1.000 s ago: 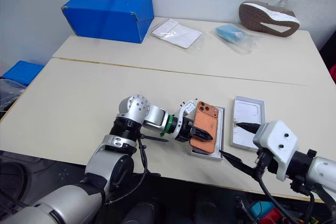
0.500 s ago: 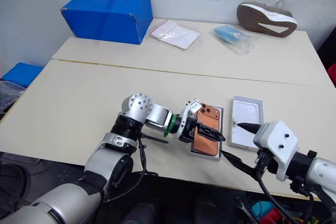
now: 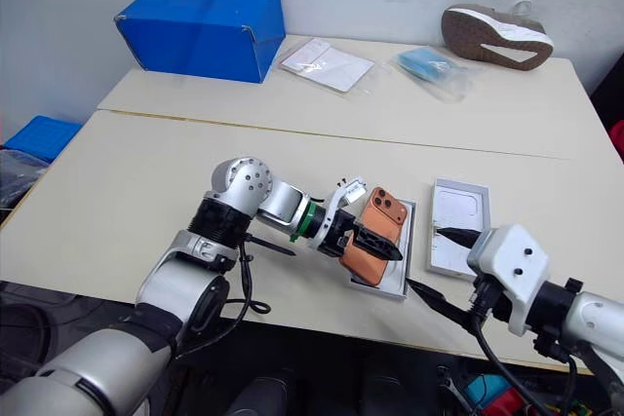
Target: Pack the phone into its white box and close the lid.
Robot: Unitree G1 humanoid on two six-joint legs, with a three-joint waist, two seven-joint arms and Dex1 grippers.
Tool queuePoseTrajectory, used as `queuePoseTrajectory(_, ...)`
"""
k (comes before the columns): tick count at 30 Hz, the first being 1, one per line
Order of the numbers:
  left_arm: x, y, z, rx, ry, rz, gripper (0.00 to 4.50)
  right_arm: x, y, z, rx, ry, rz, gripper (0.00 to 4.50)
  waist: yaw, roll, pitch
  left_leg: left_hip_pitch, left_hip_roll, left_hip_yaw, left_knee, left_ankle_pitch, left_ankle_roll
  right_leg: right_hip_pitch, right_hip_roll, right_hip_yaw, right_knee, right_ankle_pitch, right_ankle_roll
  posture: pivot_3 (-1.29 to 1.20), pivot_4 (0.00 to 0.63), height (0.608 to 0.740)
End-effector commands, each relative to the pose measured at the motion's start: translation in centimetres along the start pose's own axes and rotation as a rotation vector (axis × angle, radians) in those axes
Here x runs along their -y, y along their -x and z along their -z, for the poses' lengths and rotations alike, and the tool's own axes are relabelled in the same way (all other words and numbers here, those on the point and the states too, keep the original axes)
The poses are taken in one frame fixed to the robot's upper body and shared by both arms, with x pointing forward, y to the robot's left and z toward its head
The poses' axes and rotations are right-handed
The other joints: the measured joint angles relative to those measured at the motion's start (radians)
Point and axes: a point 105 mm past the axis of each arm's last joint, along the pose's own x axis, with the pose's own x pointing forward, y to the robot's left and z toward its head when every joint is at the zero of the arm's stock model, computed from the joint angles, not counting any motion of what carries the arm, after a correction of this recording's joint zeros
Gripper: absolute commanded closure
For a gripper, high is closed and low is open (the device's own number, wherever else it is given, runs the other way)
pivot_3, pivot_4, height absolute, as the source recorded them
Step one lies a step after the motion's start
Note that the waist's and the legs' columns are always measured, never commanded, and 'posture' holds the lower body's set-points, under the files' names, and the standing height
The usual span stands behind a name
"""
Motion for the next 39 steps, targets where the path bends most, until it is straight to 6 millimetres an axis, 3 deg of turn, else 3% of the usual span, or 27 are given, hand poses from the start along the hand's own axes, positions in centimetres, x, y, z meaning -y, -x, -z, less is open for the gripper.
queuePoseTrajectory(1,1.8,-0.3,-0.6,-0.004,-0.070,0.026,0.01,0.0,0.0,-0.5,0.025,0.026,0.011,0.00,0.000,0.000,0.000,0.000,0.000,0.000,0.000,0.000,0.000,0.000,0.000,0.000,0.000,0.000,0.000,0.00,0.150,0.740)
queuePoseTrajectory(21,3.1,0.8,-0.5,-0.056,-0.223,-0.035,0.01,0.1,-0.4,-0.5,0.042,0.023,0.009,0.00,-0.002,0.000,0.000,0.002,0.001,0.002,-0.001,0.000,0.000,0.000,0.001,0.002,0.001,0.000,0.000,0.00,0.150,0.740)
queuePoseTrajectory(35,1.3,3.8,0.1,-0.047,-0.199,-0.094,0.01,0.1,-0.2,-0.5,0.040,0.023,0.012,0.00,-0.004,0.000,0.000,0.002,0.001,0.003,-0.001,0.000,0.000,0.000,0.001,0.003,0.000,0.000,0.000,0.00,0.150,0.740)
queuePoseTrajectory(39,2.6,5.2,-0.1,-0.015,-0.215,0.000,0.01,0.0,-0.3,-0.5,0.038,0.022,0.008,0.00,-0.005,0.000,0.000,0.002,0.001,0.003,-0.001,0.000,0.000,0.000,0.001,0.003,0.001,0.000,0.000,0.00,0.150,0.740)
